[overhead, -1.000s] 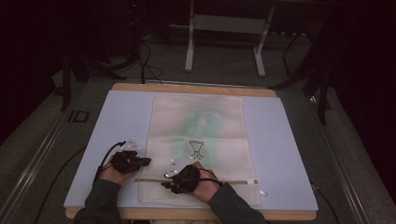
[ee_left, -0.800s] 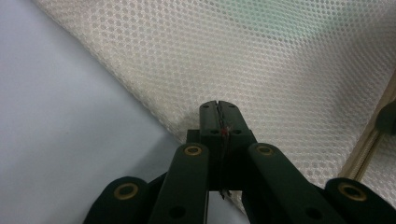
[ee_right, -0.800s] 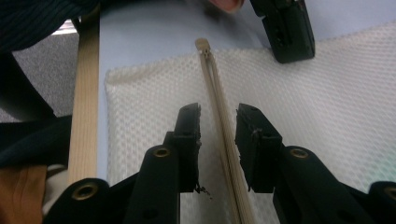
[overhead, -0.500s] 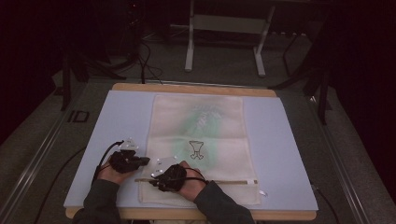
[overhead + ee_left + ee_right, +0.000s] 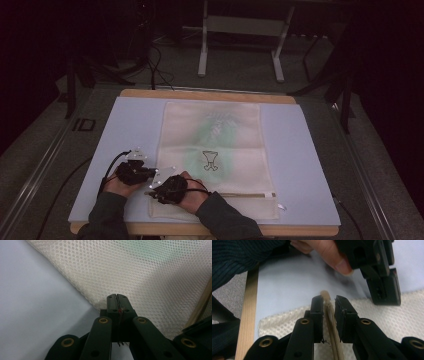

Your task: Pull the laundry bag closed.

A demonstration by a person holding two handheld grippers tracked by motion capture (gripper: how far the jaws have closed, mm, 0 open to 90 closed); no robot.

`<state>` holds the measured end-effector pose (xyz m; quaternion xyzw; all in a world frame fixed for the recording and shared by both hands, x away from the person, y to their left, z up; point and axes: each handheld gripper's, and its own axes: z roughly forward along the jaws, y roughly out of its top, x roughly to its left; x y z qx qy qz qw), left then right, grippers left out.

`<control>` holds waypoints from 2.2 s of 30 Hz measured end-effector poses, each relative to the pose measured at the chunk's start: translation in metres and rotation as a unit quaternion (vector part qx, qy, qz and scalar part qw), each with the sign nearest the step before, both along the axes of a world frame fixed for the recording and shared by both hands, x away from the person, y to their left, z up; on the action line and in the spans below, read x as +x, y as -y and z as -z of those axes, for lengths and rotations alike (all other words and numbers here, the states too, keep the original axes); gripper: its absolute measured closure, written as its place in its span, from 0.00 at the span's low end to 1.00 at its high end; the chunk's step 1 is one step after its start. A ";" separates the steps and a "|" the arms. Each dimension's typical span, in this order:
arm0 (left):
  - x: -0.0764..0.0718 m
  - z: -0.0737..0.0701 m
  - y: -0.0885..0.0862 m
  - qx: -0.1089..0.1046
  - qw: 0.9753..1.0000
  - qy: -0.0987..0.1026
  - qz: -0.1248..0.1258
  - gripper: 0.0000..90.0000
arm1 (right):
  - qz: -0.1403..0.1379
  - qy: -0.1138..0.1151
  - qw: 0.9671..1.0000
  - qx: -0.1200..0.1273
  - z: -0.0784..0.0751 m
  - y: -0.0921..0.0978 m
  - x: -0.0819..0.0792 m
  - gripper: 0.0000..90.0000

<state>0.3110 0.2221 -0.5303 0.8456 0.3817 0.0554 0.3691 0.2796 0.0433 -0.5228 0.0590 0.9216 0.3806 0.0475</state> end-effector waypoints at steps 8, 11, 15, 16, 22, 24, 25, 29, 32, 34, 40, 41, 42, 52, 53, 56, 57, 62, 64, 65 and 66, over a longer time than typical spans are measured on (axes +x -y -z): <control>0.001 0.000 -0.002 -0.004 1.000 -0.005 0.002 0.99 | -0.002 -0.005 1.000 -0.002 0.002 -0.014 0.002 0.86; 0.002 0.001 -0.003 -0.010 1.000 -0.011 0.000 0.99 | -0.005 -0.007 1.000 -0.006 0.004 -0.018 0.002 0.86; 0.002 0.001 -0.003 -0.009 1.000 -0.010 0.001 0.99 | -0.004 -0.010 1.000 -0.012 0.007 -0.024 0.004 0.86; 0.002 0.001 -0.003 -0.009 1.000 -0.009 0.001 0.99 | -0.006 -0.006 1.000 -0.019 0.008 -0.027 0.004 0.87; 0.001 0.001 -0.002 -0.008 1.000 -0.008 0.000 1.00 | -0.003 0.004 1.000 -0.027 0.008 -0.030 0.004 0.90; 0.001 0.001 -0.002 -0.008 1.000 -0.009 -0.001 1.00 | 0.001 -0.004 1.000 -0.012 0.007 -0.027 0.004 0.90; 0.001 0.001 -0.002 -0.008 1.000 -0.009 -0.001 1.00 | -0.001 -0.008 1.000 -0.006 0.007 -0.025 0.005 0.90; 0.001 0.001 -0.002 -0.008 1.000 -0.008 -0.001 1.00 | -0.002 -0.010 1.000 0.001 0.005 -0.021 0.005 0.91; 0.002 0.001 -0.002 -0.008 1.000 -0.008 -0.001 1.00 | 0.000 -0.012 1.000 0.009 0.001 -0.017 0.005 0.92; 0.002 0.001 -0.002 -0.009 1.000 -0.008 -0.002 1.00 | -0.001 -0.009 1.000 0.007 0.000 -0.015 0.004 1.00; 0.001 0.001 -0.002 -0.010 1.000 -0.008 -0.004 1.00 | 0.000 -0.012 1.000 0.004 -0.002 -0.011 0.006 0.96; 0.001 0.001 -0.002 -0.010 1.000 -0.008 -0.003 1.00 | -0.002 -0.011 1.000 0.002 -0.002 -0.013 0.005 0.95; 0.002 0.001 -0.002 -0.009 1.000 -0.008 0.000 1.00 | -0.005 -0.007 1.000 -0.002 -0.002 -0.015 0.004 0.93; 0.002 0.001 -0.003 -0.009 1.000 -0.010 -0.001 0.99 | -0.004 0.002 0.999 -0.035 0.008 -0.034 0.006 0.90; 0.002 0.001 -0.003 -0.009 1.000 -0.010 -0.001 1.00 | -0.004 0.002 0.999 -0.037 0.007 -0.035 0.006 0.90; 0.002 0.001 -0.003 -0.009 1.000 -0.010 -0.001 1.00 | 0.002 0.006 1.000 -0.029 0.007 -0.033 0.005 0.90; 0.002 0.001 -0.003 -0.010 1.000 -0.011 -0.001 1.00 | 0.003 0.001 1.000 -0.020 0.007 -0.031 0.005 0.91; 0.002 0.002 -0.003 -0.011 1.000 -0.010 -0.001 1.00 | 0.006 -0.016 1.000 0.008 0.002 -0.020 0.008 0.90; 0.002 0.002 -0.002 -0.012 1.000 -0.011 -0.002 1.00 | 0.005 -0.013 1.000 0.007 0.001 -0.017 0.008 0.90; 0.002 0.002 -0.003 -0.011 1.000 -0.010 -0.002 1.00 | 0.004 -0.012 1.000 0.006 0.001 -0.016 0.008 0.90; 0.002 0.002 -0.003 -0.011 1.000 -0.010 -0.001 1.00 | 0.006 -0.012 1.000 0.006 0.001 -0.016 0.007 0.90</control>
